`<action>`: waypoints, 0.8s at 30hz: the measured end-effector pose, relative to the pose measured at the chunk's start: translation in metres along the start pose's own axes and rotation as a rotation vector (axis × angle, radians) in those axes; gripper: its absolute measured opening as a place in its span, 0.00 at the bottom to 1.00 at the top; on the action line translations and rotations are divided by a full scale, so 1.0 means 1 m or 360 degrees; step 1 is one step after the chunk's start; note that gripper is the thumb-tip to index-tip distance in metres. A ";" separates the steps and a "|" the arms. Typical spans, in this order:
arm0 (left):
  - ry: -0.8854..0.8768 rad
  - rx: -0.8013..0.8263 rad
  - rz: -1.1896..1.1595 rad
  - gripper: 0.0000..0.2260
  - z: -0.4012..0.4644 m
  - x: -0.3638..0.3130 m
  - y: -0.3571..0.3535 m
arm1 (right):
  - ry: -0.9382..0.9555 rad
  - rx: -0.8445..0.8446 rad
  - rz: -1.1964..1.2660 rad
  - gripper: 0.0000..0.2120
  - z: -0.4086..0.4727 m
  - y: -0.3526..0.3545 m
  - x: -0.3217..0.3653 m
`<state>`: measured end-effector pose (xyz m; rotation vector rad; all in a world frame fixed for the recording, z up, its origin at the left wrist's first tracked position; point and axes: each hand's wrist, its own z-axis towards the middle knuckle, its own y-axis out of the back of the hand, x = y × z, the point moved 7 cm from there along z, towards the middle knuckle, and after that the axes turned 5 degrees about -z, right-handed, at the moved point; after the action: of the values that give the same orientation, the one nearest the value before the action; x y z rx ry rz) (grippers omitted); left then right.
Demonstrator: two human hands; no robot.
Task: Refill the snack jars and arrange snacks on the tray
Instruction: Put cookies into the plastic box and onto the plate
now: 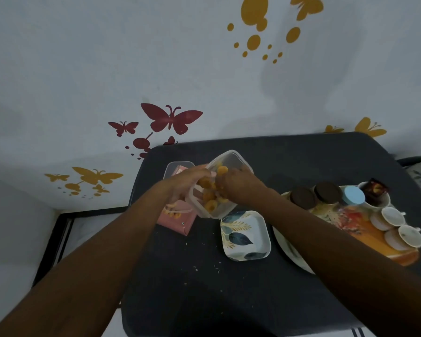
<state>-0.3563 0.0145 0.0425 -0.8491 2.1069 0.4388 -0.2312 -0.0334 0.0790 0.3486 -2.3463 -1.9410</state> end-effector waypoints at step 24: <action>0.0006 0.0050 0.0363 0.16 -0.004 -0.018 -0.013 | 0.0038 -0.0078 0.0225 0.26 0.002 -0.023 0.006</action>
<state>-0.3409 0.0107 0.0588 -0.5937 2.2179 0.5215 -0.2349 -0.0371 0.0557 0.1957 -2.2381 -1.9141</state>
